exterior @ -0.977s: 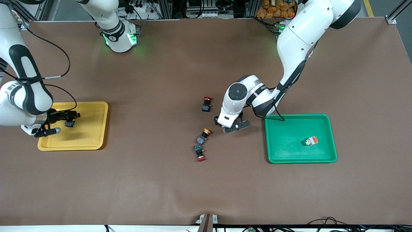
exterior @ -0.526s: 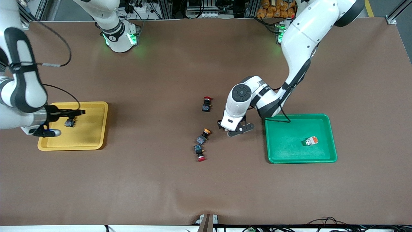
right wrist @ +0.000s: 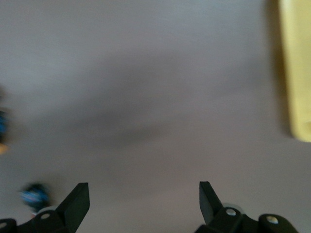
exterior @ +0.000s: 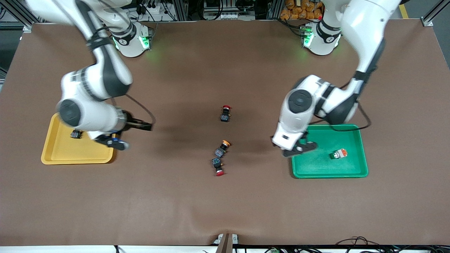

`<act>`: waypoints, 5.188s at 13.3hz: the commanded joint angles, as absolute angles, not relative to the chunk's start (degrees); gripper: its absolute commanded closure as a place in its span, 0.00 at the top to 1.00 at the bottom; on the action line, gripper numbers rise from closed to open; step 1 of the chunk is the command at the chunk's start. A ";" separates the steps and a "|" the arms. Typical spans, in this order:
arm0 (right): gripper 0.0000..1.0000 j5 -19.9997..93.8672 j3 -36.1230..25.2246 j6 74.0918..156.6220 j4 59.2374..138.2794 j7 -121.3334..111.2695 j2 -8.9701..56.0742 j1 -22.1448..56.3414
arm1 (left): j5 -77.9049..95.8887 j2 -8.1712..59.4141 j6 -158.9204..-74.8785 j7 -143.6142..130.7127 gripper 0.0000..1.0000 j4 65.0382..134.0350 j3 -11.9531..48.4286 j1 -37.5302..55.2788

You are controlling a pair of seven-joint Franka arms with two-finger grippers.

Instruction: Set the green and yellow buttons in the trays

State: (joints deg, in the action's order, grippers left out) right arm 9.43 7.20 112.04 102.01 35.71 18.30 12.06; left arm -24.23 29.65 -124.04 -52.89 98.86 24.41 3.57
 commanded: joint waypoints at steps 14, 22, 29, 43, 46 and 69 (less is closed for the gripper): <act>1.00 6.78 4.75 140.28 77.08 72.34 49.83 34.89 | -25.49 38.58 -130.43 -52.21 0.00 100.63 23.65 -5.80; 0.61 1.24 4.75 140.71 76.29 72.07 53.26 35.68 | -25.49 38.94 -130.96 -52.38 0.00 100.55 23.47 -5.89; 0.00 2.46 5.27 136.87 75.06 70.75 52.04 34.64 | -25.58 39.02 -130.87 -52.38 0.00 101.34 22.76 -6.24; 0.00 4.13 6.68 97.56 88.13 30.27 26.12 8.99 | -23.73 27.25 -124.63 -51.95 1.00 93.53 23.91 -6.24; 0.00 3.96 6.50 98.17 96.66 19.47 21.98 2.49 | -23.56 23.93 -123.23 -47.83 1.00 93.51 24.43 -6.94; 1.00 4.31 8.35 87.41 91.28 -19.25 25.22 -16.36 | 0.43 -2.10 -86.57 -5.18 1.00 87.62 1.58 0.71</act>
State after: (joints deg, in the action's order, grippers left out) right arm 3.64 7.92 94.80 99.53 -19.67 25.36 -17.83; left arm -1.82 1.44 -86.69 -6.73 83.85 2.76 1.34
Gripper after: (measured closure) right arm 0.000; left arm 0.000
